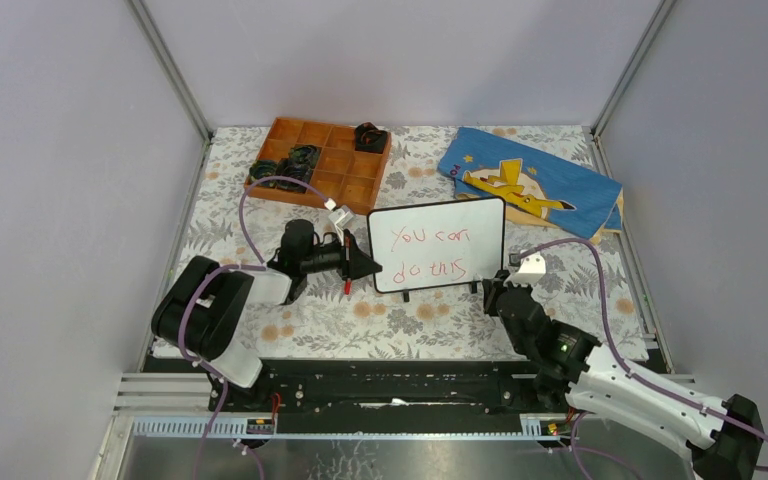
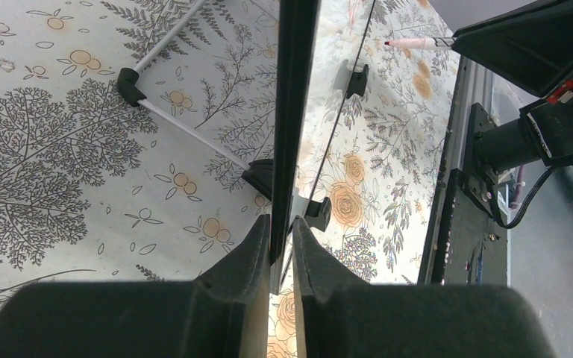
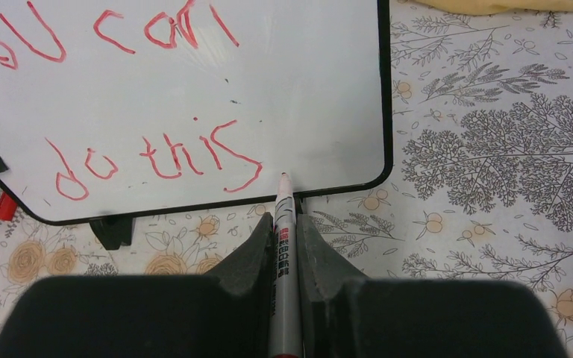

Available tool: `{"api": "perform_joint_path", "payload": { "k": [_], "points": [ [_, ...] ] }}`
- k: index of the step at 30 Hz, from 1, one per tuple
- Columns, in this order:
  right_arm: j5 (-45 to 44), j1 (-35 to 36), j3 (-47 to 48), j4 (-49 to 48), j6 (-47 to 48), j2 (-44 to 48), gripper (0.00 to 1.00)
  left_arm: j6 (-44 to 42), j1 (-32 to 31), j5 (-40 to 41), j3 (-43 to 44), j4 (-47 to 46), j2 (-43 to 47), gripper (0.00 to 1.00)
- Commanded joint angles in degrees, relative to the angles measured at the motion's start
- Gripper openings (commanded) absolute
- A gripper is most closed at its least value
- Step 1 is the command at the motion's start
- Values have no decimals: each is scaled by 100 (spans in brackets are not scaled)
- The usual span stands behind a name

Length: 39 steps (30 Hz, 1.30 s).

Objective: Write a sentence on the whiteboard

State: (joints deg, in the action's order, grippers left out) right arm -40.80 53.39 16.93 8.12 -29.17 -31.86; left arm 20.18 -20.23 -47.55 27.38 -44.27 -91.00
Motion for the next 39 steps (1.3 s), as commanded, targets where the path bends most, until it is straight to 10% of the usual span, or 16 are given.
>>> {"api": "perform_joint_path", "payload": {
  "k": [1, 39],
  "points": [
    [-446, -40, -86, -608, -108, -59, 0, -191, 37, 361, -92, 287, 55, 16],
    [-602, -41, -268, -1558, -151, -867, 0, -296, -16, 408, -63, 464, 71, 16]
  ]
}}
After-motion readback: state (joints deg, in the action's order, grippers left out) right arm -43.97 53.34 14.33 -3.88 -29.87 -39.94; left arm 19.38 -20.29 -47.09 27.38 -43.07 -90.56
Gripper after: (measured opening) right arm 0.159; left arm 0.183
